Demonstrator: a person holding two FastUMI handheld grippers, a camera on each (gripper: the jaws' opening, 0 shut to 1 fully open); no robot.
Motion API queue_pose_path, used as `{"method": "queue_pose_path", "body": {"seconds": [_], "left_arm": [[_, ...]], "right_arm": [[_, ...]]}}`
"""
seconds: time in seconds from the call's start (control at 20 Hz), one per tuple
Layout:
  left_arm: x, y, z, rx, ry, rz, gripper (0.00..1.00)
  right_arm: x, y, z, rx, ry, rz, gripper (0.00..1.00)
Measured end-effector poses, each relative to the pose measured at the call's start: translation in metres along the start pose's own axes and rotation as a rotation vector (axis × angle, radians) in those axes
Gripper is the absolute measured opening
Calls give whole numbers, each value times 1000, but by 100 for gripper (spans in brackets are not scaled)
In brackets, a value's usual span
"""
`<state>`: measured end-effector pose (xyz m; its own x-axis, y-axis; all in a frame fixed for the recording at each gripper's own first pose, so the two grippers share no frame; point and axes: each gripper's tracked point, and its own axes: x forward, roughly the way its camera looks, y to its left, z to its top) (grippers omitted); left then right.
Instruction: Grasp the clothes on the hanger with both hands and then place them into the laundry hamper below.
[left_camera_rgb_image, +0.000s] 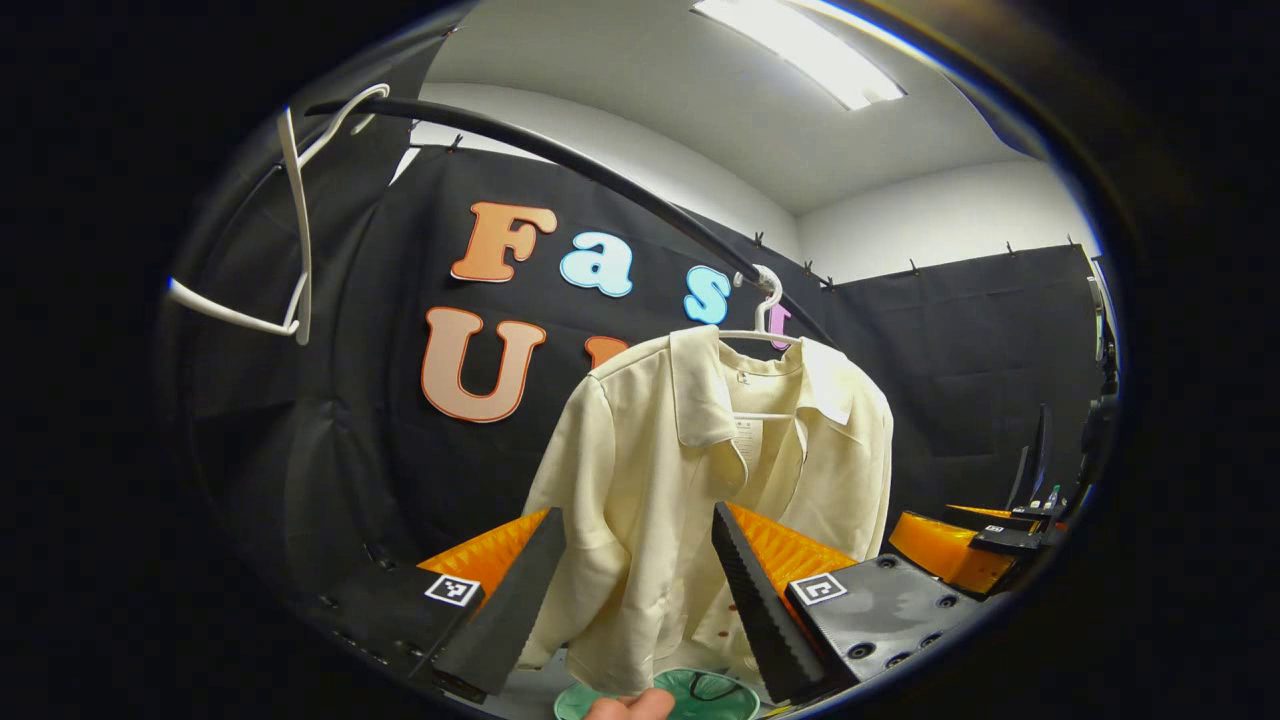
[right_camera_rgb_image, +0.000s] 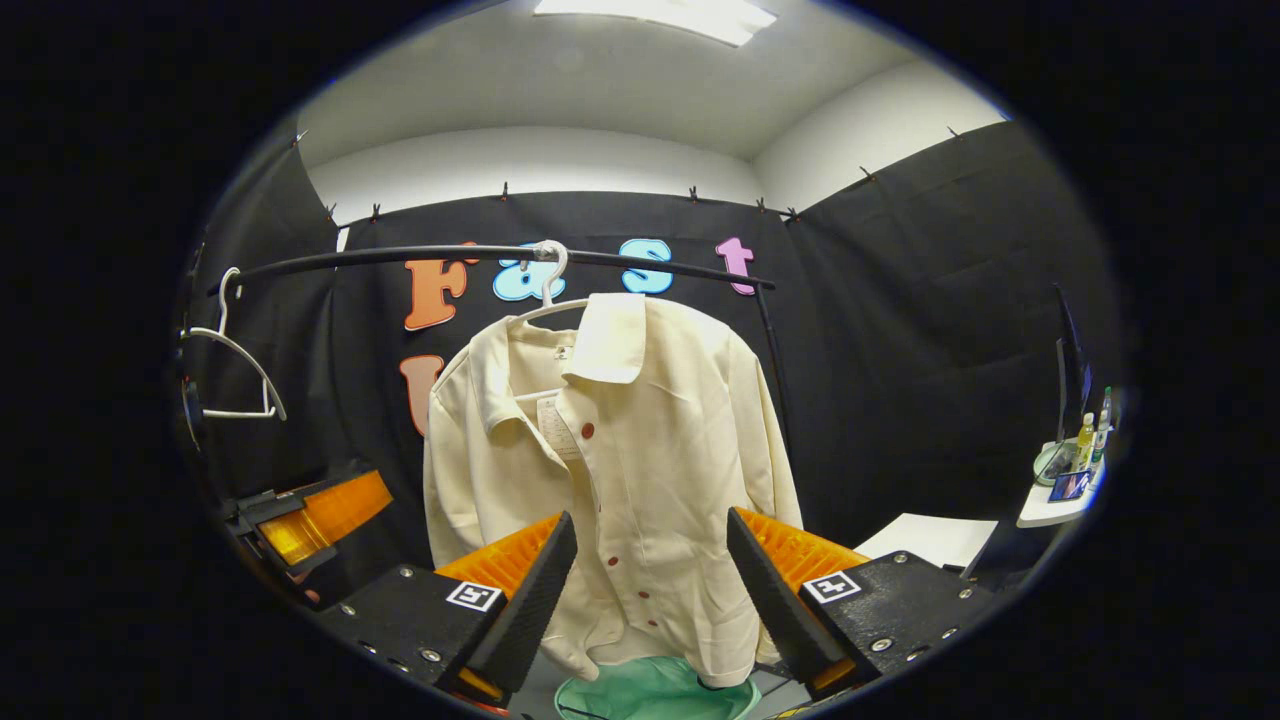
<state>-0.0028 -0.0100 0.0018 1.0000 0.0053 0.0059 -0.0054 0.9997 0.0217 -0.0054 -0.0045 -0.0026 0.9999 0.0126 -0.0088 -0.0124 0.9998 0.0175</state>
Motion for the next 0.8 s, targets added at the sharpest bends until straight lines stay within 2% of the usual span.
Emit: {"method": "queue_pose_path", "body": {"seconds": [0.5, 0.8], "left_arm": [[-5, 5, 0, -14, 4, 0, 96], [-13, 10, -2, -4, 14, 13, 96]], "right_arm": [[4, 6, -3, -21, 11, 8, 94], [45, 11, -13, -58, 45, 11, 94]]}}
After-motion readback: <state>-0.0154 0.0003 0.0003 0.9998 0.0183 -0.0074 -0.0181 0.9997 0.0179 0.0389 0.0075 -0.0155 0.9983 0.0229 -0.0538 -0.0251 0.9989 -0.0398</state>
